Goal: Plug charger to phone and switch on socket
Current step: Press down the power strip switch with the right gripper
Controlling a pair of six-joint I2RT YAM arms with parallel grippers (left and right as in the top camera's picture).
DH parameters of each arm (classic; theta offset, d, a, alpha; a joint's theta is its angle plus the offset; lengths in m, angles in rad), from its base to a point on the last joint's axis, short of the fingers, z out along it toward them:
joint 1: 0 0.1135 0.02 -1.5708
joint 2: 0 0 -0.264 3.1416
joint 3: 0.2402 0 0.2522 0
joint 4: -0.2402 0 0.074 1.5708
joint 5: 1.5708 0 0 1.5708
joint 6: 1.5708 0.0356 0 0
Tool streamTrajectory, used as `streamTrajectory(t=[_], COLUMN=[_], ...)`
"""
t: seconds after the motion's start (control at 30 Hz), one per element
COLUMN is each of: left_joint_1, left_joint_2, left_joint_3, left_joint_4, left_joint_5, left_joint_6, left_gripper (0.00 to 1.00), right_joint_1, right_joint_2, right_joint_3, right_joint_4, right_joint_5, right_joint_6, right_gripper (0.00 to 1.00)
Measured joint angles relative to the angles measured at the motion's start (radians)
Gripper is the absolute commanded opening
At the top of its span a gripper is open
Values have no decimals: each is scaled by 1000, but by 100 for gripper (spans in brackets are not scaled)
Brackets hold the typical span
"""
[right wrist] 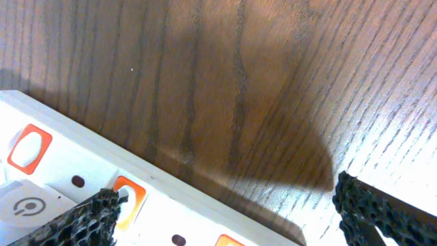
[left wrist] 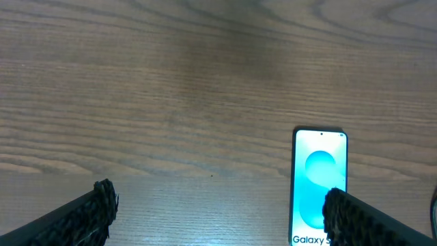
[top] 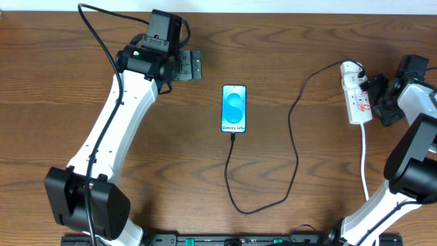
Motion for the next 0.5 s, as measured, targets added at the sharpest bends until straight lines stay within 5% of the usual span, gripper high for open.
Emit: streamTrajectory(t=[0.5], left_joint_1=[0], left_joint_2=[0], left_joint_3=[0], left_joint_4=[0], left_joint_5=[0], left_joint_6=[0], left_gripper=[98], right_joint_1=[-8], right_joint_2=[17], right_joint_3=[17], right_joint_4=[-13], right_joint_5=[-29], right_joint_6=[0], right_gripper=[99])
